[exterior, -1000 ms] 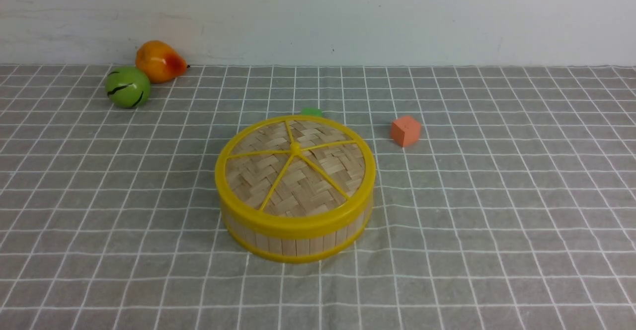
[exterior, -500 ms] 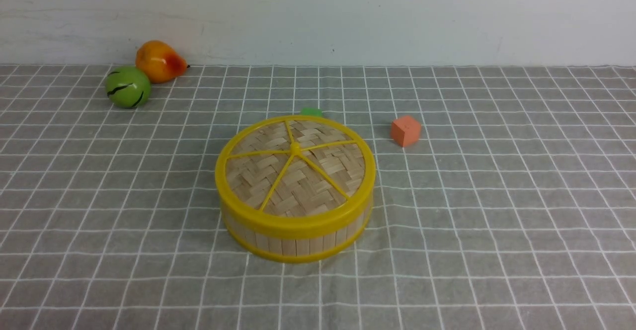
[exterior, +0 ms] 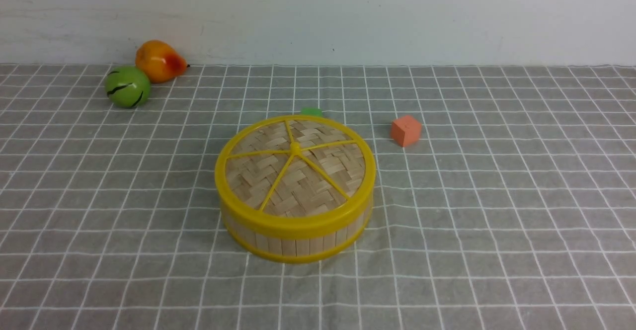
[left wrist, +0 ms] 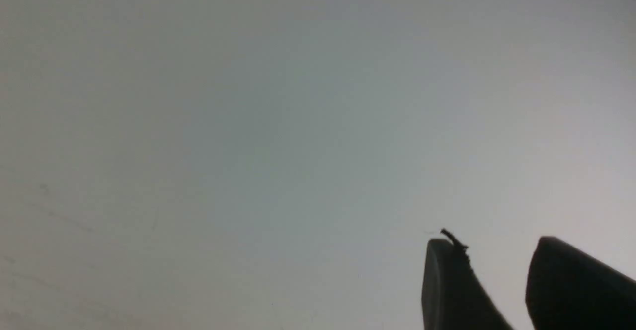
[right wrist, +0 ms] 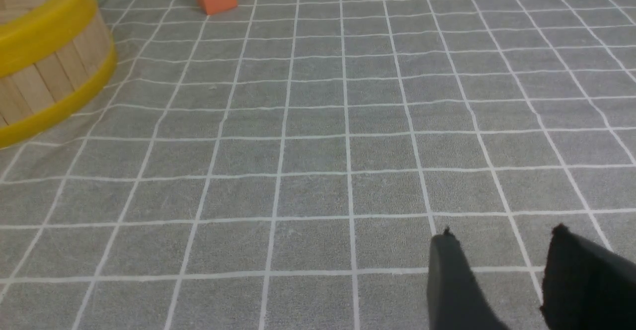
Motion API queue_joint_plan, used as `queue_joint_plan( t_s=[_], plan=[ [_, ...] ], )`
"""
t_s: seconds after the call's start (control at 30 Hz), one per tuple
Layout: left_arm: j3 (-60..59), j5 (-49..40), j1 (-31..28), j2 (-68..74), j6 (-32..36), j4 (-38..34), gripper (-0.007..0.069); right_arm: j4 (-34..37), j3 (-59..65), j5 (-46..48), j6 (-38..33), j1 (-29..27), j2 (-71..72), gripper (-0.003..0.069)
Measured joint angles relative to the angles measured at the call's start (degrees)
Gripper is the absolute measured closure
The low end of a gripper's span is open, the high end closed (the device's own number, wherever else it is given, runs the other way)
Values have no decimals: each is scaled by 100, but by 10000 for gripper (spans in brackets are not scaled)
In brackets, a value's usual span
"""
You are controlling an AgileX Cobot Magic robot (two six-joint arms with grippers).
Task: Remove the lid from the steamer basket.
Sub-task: Use the left arm to lift the lid of the steamer
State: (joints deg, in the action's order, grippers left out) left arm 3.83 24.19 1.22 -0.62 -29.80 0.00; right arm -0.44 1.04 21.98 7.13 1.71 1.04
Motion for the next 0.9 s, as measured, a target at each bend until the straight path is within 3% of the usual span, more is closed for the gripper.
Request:
queue_joint_plan(
  t_s=[0.1, 0.2, 0.4, 0.43, 0.5, 0.6, 0.73, 0.9],
  plan=[
    [978, -1415, 0, 158, 184, 31, 536, 0, 0, 0, 0, 0, 0, 417],
    [1832, -2069, 0, 829, 561, 76, 638, 0, 0, 0, 0, 0, 0, 417],
    [3024, -2718, -5, 2716, 833, 100, 637, 0, 0, 0, 0, 0, 0, 417],
    [3610, -3287, -5, 3494, 845, 0, 637, 0, 0, 0, 0, 0, 0, 417],
    [3929, -3560, -5, 3799, 845, -79, 637, 0, 0, 0, 0, 0, 0, 417],
    [4842, -4640, -5, 4790, 941, -612, 637, 0, 0, 0, 0, 0, 0, 417],
    [5942, -5791, -5, 5999, 1842, -1801, 637, 0, 0, 0, 0, 0, 0, 417],
    [7219, -7336, 6, 7501, 3881, -3986, 637, 0, 0, 0, 0, 0, 0, 417]
  ],
)
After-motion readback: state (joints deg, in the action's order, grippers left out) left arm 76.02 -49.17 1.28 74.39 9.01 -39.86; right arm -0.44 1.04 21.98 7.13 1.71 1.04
